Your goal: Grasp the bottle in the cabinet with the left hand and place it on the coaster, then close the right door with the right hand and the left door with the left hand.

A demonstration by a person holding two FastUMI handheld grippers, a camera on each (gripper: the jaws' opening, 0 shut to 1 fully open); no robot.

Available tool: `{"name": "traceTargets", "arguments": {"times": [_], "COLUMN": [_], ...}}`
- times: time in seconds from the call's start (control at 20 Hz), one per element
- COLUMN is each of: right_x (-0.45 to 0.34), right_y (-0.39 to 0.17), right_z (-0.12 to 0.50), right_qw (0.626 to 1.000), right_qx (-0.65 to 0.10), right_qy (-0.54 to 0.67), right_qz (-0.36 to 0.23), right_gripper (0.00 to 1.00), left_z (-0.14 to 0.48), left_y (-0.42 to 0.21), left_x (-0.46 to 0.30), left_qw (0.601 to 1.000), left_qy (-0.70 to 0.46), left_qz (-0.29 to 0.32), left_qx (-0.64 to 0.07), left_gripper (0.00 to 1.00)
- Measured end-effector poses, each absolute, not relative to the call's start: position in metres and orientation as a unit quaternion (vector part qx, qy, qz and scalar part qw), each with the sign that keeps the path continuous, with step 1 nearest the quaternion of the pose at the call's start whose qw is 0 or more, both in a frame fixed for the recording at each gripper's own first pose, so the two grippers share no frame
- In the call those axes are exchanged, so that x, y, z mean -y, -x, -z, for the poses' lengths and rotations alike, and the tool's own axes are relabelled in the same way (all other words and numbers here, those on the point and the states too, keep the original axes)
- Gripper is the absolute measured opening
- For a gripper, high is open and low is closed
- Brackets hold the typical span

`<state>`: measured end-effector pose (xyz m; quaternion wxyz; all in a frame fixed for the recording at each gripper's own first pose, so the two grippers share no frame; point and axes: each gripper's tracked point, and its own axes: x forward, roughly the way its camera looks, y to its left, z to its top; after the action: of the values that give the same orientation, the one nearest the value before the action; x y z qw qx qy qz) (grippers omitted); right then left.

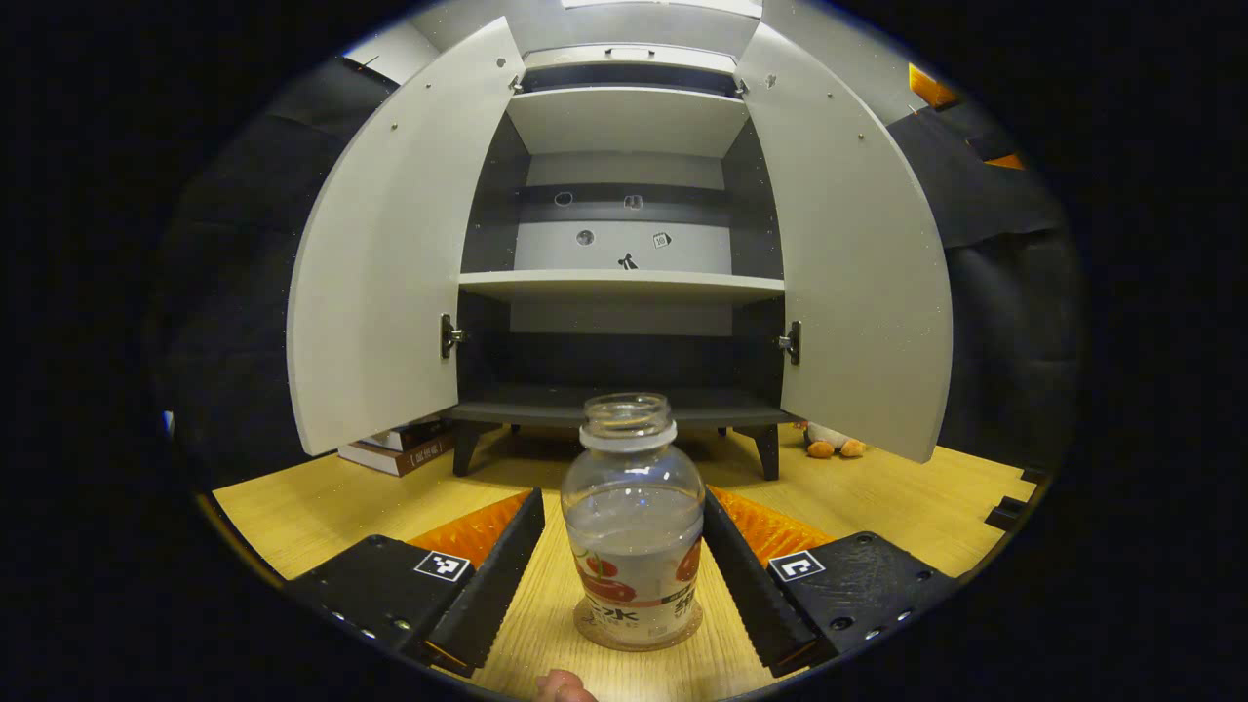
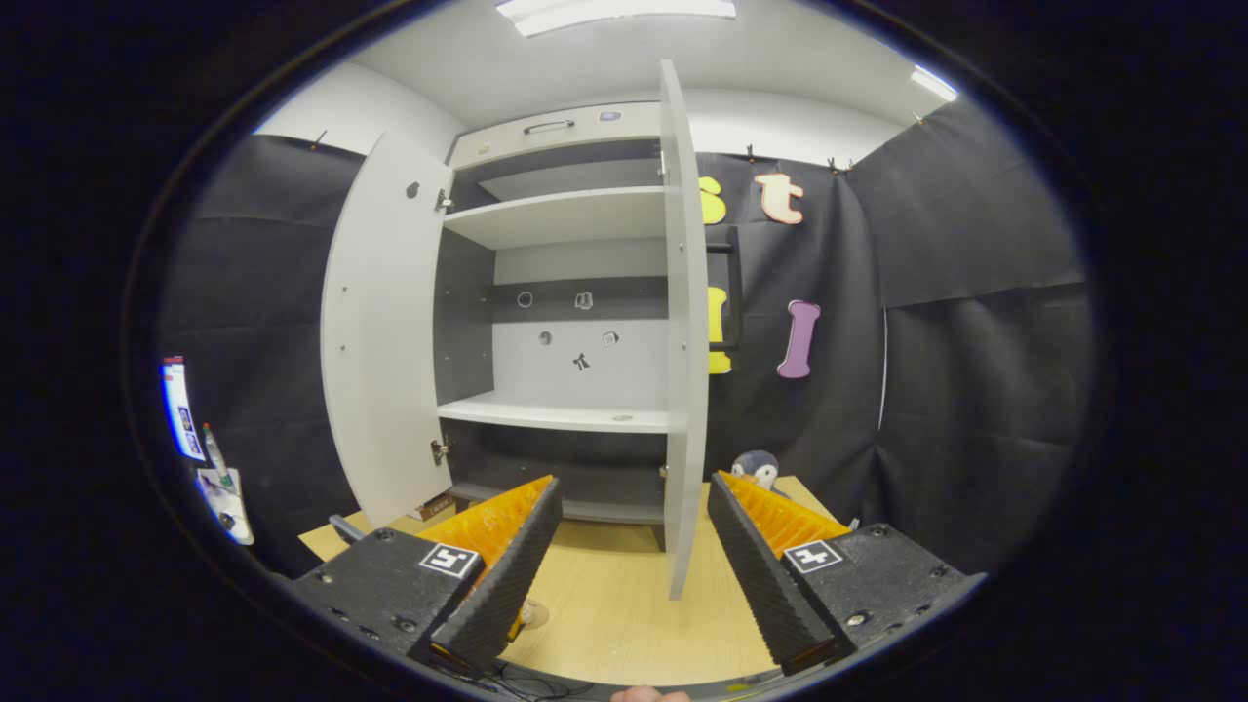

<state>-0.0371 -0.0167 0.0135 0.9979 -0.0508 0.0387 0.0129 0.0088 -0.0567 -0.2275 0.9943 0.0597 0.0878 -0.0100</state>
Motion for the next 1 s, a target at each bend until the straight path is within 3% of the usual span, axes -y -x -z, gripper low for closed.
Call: {"name": "traceTargets", "arguments": {"times": [0.35,0.8,0.9,1.0], "right_x": [0.023,0.039,0.041,0.043], "right_y": [0.037,0.028,0.025,0.023], "right_z": [-0.012,-0.011,-0.013,-0.014], "right_qw": [0.998,1.0,1.0,1.0], "right_qx": [-0.03,-0.014,-0.007,0.001], "right_qy": [0.05,0.018,0.015,0.016], "right_qz": [-0.007,-0.002,-0.001,0.002], "right_gripper": [0.99,0.99,0.99,0.99], "left_z": [0.177,0.046,0.029,0.017], "left_y": [-0.004,-0.007,-0.007,-0.007], "left_x": [0.067,0.046,0.042,0.03], "left_qw": [0.997,0.999,0.999,0.999], "left_qy": [-0.034,-0.031,-0.03,-0.03], "left_qz": [0.031,0.026,0.025,0.018], "left_qx": [-0.064,0.007,0.012,0.008], "left_gripper": [0.95,0.95,0.99,0.95]}}
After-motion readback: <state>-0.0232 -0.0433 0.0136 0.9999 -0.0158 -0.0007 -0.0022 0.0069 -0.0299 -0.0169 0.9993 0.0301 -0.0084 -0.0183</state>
